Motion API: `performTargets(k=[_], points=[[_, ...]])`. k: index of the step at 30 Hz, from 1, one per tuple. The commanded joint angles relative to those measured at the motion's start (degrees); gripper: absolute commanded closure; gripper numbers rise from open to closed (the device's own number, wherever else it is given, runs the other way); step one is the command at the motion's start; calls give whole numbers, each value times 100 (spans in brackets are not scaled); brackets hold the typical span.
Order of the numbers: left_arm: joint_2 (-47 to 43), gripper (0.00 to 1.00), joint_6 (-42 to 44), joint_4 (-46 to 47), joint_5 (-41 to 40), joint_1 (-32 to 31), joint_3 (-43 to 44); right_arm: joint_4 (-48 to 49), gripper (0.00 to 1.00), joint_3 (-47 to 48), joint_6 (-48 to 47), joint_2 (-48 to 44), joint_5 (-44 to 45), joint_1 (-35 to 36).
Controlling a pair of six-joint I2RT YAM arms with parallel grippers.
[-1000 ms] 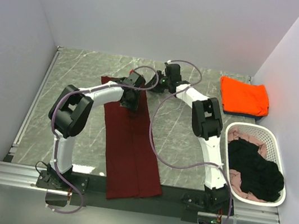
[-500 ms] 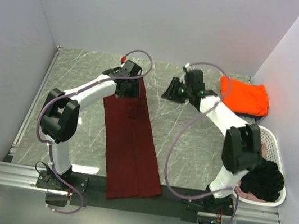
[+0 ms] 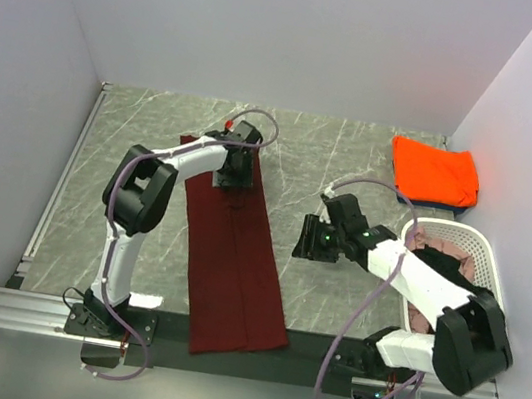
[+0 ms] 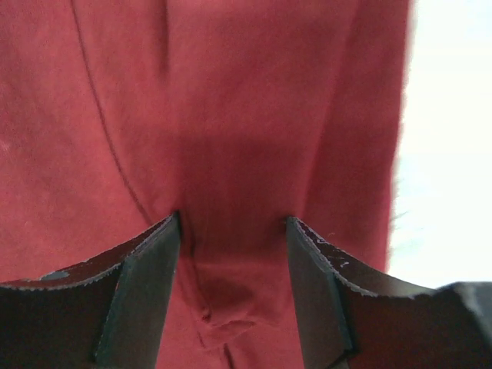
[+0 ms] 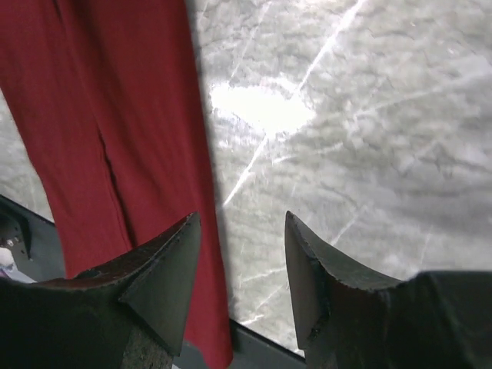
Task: Fold and stack the t-shirts
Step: Fold the tshirt
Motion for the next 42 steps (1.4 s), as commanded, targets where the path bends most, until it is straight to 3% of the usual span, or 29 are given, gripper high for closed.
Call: performTargets(k=[1, 12, 16, 19, 25, 30, 35, 42], points=[[341, 38, 50, 184, -112, -1, 468, 76, 45, -245, 202, -440, 177, 4], [1809, 38, 164, -254, 63, 271, 2638, -169, 46, -185, 431, -397, 308, 118], [1398, 36, 138, -386, 72, 394, 2842, -477, 45, -150, 720, -388, 580, 635], [687, 35, 68, -378, 160, 491, 2526, -574, 45, -272, 1063, -380, 686, 979], [-1273, 28, -134, -440, 230, 544, 1095, -574, 48, -344, 1547, -205, 704, 1691], [-3020, 27, -337, -290, 520, 535, -1142, -742, 48, -369, 1889, -72, 854, 2174], [-4095, 30, -495, -377, 573, 281, -3104, -679, 50, -572, 2171, -37, 862, 2412], [-5175, 30, -1390, -1124, 591, -545, -4329, -803, 52, -545, 2189, 130, 862, 2492]])
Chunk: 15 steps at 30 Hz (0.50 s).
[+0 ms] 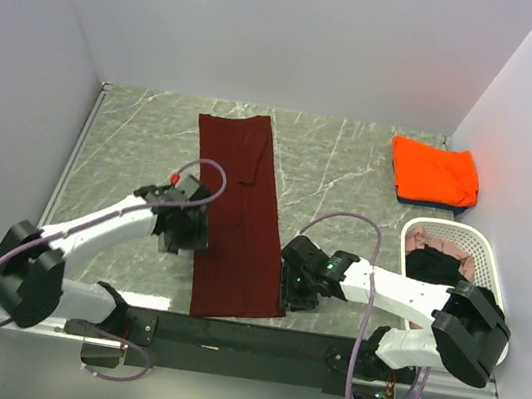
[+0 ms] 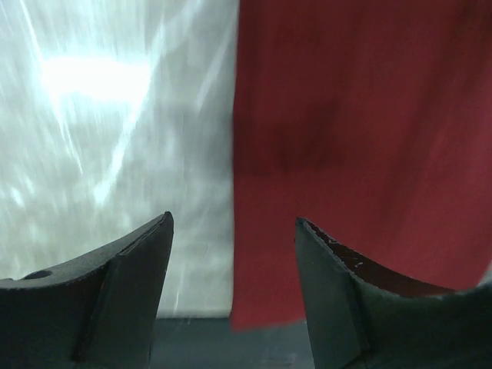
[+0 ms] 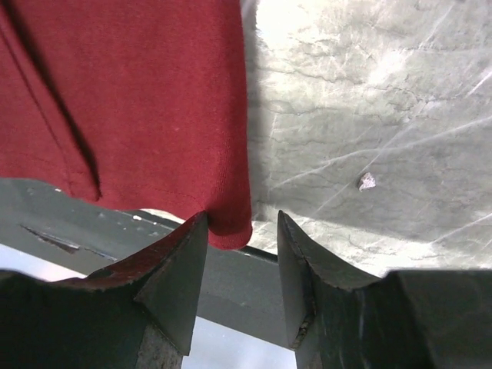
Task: Fold and stack the t-shirts
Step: Fold the tshirt
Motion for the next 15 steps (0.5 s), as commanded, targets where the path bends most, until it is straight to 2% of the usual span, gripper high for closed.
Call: performTargets(k=[1, 4, 15], points=[[-744, 31, -730, -371, 114, -405, -260, -77, 53, 38, 128, 75, 128, 79], [-1105, 26, -1100, -590, 149, -687, -577, -77, 54, 47, 154, 163, 128, 105], [-1352, 27, -1892, -802, 351, -1347, -1166, -68, 60, 109, 163, 664, -13, 281]])
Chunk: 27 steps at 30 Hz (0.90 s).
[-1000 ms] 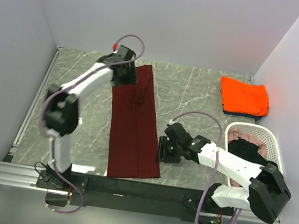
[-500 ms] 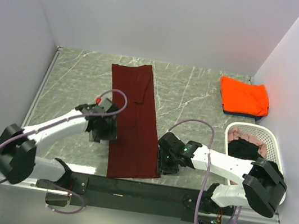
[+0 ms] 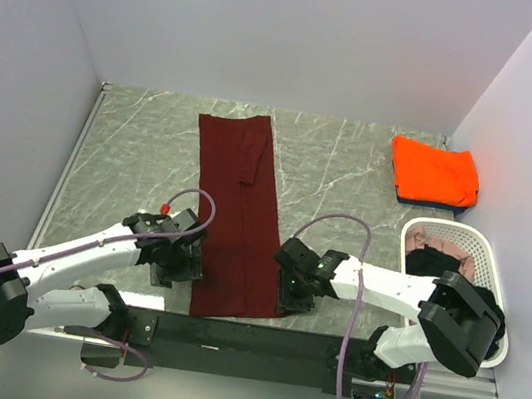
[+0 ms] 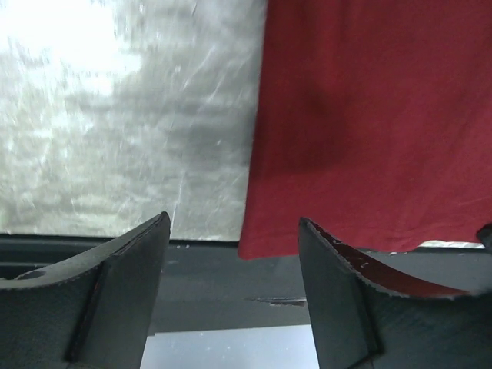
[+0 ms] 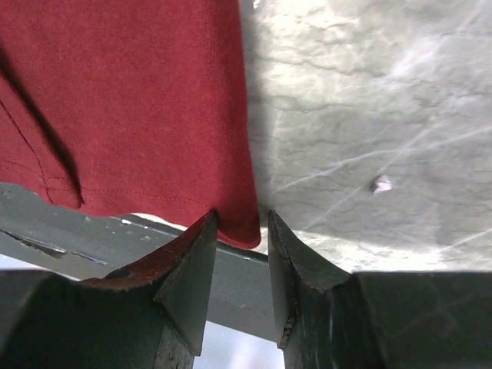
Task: Fold and stack the t-shirts
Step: Fold the tshirt
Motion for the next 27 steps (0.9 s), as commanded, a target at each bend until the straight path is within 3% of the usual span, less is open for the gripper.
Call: performTargets(k=[1, 9, 14, 16, 27], points=[[-6, 30, -380, -46, 148, -173, -102, -95, 60, 41, 65, 280, 51, 156], [301, 39, -714, -45, 157, -613, -146, -411, 69, 129, 144, 447, 323, 279], [583, 45, -864, -71, 122, -921, -85, -411, 92, 120, 126, 465, 341, 297], [715, 52, -960, -142, 78, -1069, -41, -402, 100, 120, 126, 447, 341, 288], [1066, 55, -1259, 235, 306, -1536, -14, -332, 100, 103, 73, 456, 314, 288]])
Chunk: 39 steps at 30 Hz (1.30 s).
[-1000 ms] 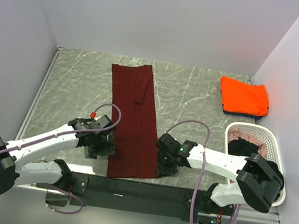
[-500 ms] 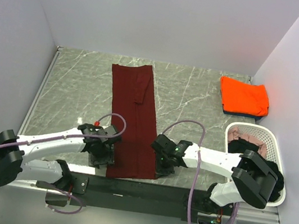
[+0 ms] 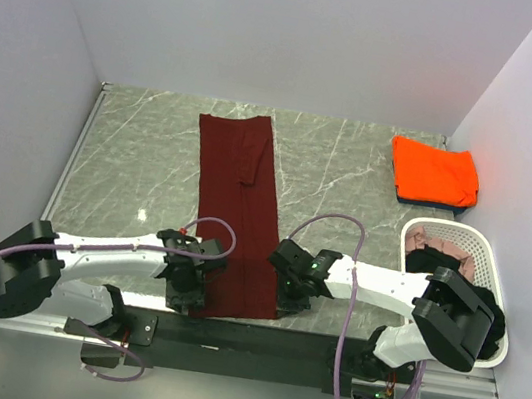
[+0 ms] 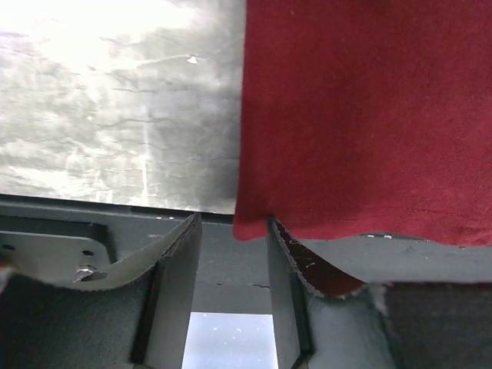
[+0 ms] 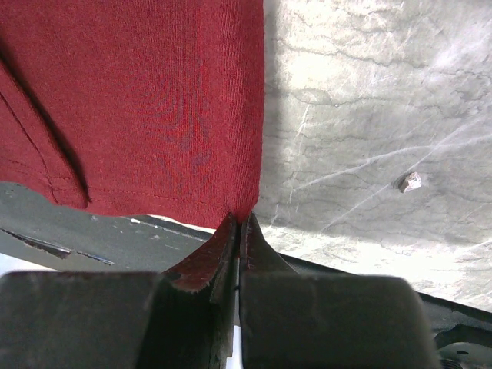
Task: Fold and stack the t-shirts
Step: Fold the tshirt
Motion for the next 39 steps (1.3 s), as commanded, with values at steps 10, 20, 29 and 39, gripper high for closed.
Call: performTargets(k=[10, 20, 29, 39], points=[[388, 59, -329, 765, 243, -111, -335, -172, 100, -116, -108, 240, 211, 72], [538, 99, -364, 494, 376, -374, -99, -618, 100, -72, -213, 56, 106, 133], [188, 99, -531, -131, 860, -1105, 446, -1586, 100, -257, -64, -1270, -862, 573], [90, 99, 1268, -69, 377, 1141, 1501, -2264, 100, 1851, -1829, -157, 123, -1077]])
